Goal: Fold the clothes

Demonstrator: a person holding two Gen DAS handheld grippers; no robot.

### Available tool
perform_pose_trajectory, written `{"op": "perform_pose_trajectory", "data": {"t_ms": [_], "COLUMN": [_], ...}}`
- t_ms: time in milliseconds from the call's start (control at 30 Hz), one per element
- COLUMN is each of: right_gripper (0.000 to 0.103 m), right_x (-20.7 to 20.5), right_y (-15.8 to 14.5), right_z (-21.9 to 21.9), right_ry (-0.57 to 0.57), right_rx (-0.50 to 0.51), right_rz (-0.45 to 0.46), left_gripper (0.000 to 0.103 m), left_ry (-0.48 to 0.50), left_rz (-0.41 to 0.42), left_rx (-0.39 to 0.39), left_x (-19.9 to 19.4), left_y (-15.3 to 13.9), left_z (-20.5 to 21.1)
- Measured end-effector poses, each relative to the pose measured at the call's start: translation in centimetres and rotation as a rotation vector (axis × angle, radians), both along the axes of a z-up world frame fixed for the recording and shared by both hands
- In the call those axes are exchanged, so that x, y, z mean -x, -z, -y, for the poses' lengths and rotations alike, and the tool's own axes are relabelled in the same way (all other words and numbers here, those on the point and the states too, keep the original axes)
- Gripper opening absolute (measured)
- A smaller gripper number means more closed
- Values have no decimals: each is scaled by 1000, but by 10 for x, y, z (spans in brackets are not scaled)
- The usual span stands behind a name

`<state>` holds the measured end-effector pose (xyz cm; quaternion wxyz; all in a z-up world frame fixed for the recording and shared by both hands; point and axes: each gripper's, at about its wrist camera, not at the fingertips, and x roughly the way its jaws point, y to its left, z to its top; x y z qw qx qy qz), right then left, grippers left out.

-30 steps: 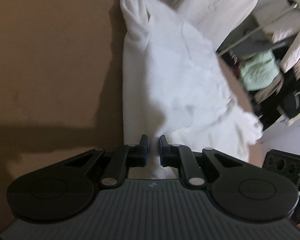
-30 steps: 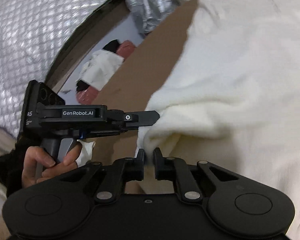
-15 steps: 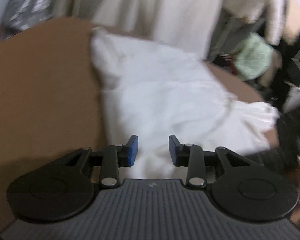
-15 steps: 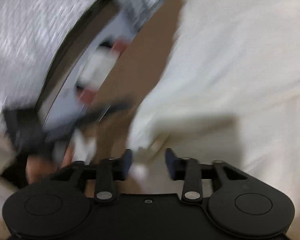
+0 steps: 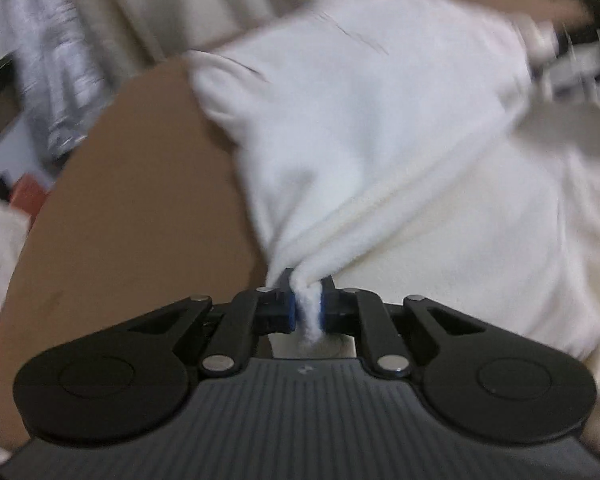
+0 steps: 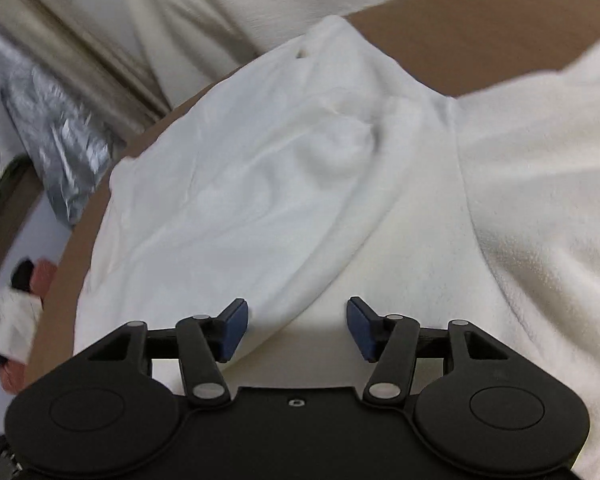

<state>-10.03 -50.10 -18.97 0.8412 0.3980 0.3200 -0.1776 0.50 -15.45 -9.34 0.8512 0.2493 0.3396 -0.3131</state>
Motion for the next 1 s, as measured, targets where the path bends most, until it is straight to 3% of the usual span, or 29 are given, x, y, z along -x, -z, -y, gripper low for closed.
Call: {"op": "perform_pose_trajectory", "data": {"t_ms": [100, 167, 300, 467, 500, 533, 567, 667, 733, 833, 933, 1000], "right_gripper": [64, 67, 69, 69, 58, 17, 8, 8, 8, 8, 14, 15], "right_x": [-3, -5, -19, -28, -30, -32, -30, -5, 11, 12, 8, 12], "right_y": [1, -1, 2, 5, 2, -2, -8, -35, -41, -24, -2, 4], "right_z": [3, 5, 13, 30, 29, 28, 27, 16, 8, 1, 10, 18], "right_ry": [4, -13, -41, -21, -38, -56, -79, -173, -211, -253, -224, -192], "right_rx": [-44, -46, -25, 8, 36, 64, 85, 127, 146, 226, 225, 159], "right_rz": [20, 18, -4, 51, 62, 73, 91, 166, 127, -25, -52, -18], "left_gripper": [7, 6, 6, 5, 5, 5, 5, 5, 5, 9, 17, 29], "left_ry": [-76, -101, -30, -10, -19, -34, -55, -132, -141, -105, -77, -79], "left_rz": [1, -71, -105, -119, -99, -82, -89, -217, -270, -348, -304, -254], "left_rx": [49, 30, -122, -156, -144, -112, -69, 71, 47, -26, -10, 114], "left_x": [7, 4, -2, -18, -16, -12, -9, -11, -12, -18, -21, -21], "left_y": [-26, -27, -9, 10, 9, 2, -7, -21, -10, 9, -14, -48], "left_z": [-34, -41, -24, -11, -13, -20, -29, -60, -66, -58, -59, -70]}}
